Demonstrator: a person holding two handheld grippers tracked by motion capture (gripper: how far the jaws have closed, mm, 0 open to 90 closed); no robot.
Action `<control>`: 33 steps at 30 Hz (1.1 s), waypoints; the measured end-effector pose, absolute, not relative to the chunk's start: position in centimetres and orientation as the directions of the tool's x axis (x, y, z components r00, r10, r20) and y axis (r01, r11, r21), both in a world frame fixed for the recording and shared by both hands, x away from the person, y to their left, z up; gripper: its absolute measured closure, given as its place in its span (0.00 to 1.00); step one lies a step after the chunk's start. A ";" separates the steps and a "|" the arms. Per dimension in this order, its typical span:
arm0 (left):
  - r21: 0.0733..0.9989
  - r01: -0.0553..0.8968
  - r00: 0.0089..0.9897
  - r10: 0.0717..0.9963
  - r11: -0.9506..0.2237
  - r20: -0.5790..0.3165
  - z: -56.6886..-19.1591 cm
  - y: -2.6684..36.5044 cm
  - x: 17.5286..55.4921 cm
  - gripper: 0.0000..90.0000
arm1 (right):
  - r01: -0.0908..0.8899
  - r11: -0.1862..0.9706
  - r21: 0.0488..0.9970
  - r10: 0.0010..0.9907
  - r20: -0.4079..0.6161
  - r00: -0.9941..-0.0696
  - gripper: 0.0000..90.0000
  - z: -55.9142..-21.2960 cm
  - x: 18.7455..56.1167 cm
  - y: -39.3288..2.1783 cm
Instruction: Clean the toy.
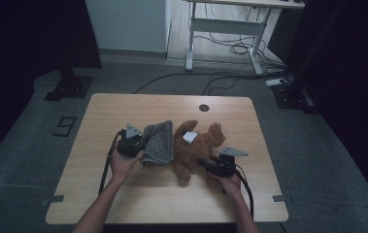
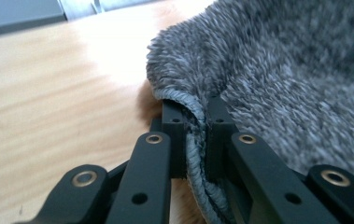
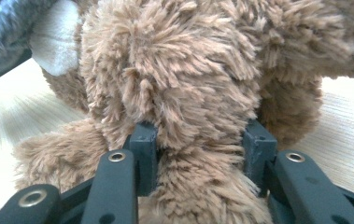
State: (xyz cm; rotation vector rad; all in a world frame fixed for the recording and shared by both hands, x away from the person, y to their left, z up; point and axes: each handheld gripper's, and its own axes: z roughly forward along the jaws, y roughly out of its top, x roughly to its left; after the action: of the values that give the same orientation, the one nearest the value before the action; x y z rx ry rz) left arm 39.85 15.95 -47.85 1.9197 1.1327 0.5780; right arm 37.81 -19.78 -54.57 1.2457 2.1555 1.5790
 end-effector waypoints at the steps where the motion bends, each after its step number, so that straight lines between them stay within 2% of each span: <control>1: 0.824 0.502 0.487 0.873 -0.263 -0.018 -48.2 16.1 39.9 0.91 | 0.509 0.077 0.857 0.715 0.308 -0.627 0.65 -54.6 37.8 -19.8; 4: 0.811 0.518 0.474 0.881 -0.271 -0.009 -48.9 16.5 40.1 0.91 | 0.509 0.077 0.857 0.715 0.309 -0.627 0.65 -54.6 37.8 -19.8; 7: 0.783 0.533 0.457 0.888 -0.321 0.052 -49.7 16.7 40.2 0.91 | 0.509 0.076 0.858 0.715 0.309 -0.628 0.65 -54.6 37.8 -19.8; 10: 0.756 0.556 0.452 0.889 -0.346 0.075 -50.5 16.8 40.5 0.91 | 0.509 0.075 0.858 0.714 0.310 -0.628 0.65 -54.6 37.8 -19.8; 11: 0.723 0.590 0.456 0.887 -0.361 0.070 -51.8 16.7 40.8 0.91 | 0.510 0.074 0.857 0.714 0.312 -0.627 0.65 -54.6 37.8 -19.8; 14: 0.699 0.613 0.466 0.883 -0.369 0.057 -53.3 16.1 40.9 0.91 | 0.512 0.076 0.856 0.715 0.311 -0.626 0.65 -54.6 37.8 -19.8; 19: 0.696 0.616 0.468 0.882 -0.370 0.055 -53.4 16.1 40.9 0.91 | 0.515 0.071 0.854 0.712 0.318 -0.626 0.65 -54.6 37.8 -19.8; 21: 0.700 0.619 0.466 0.884 -0.355 0.037 -52.8 16.6 41.0 0.91 | 0.516 0.070 0.854 0.713 0.319 -0.625 0.65 -54.6 37.8 -19.8; 25: 0.795 0.538 0.455 0.891 -0.280 0.006 -48.3 17.6 40.4 0.91 | 0.513 0.073 0.855 0.716 0.313 -0.624 0.66 -54.6 37.9 -19.9; 26: 0.795 0.538 0.455 0.891 -0.280 0.006 -48.3 17.6 40.4 0.91 | 0.510 0.073 0.857 0.718 0.309 -0.624 0.66 -54.6 37.9 -19.8; 27: 0.828 0.493 0.472 0.882 -0.267 0.003 -46.2 17.2 40.2 0.91 | 0.507 0.072 0.859 0.721 0.306 -0.622 0.66 -54.6 37.9 -19.7; 28: 0.828 0.493 0.472 0.882 -0.267 0.003 -46.2 17.2 40.2 0.91 | 0.507 0.072 0.859 0.721 0.306 -0.622 0.66 -54.6 37.9 -19.7; 32: 0.853 0.445 0.523 0.852 -0.272 0.000 -43.2 14.5 40.5 0.90 | 0.488 0.074 0.870 0.751 0.273 -0.601 0.68 -54.5 37.9 -19.1; 33: 0.861 0.426 0.565 0.825 -0.278 -0.013 -42.5 12.3 40.5 0.90 | 0.485 0.074 0.871 0.764 0.263 -0.589 0.68 -54.4 38.0 -18.9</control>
State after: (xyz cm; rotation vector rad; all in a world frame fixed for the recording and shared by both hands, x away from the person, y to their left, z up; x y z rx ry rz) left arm 40.45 12.28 -42.50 1.9037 1.0122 0.5614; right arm 38.04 -18.88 -54.41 1.2576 2.0901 1.5215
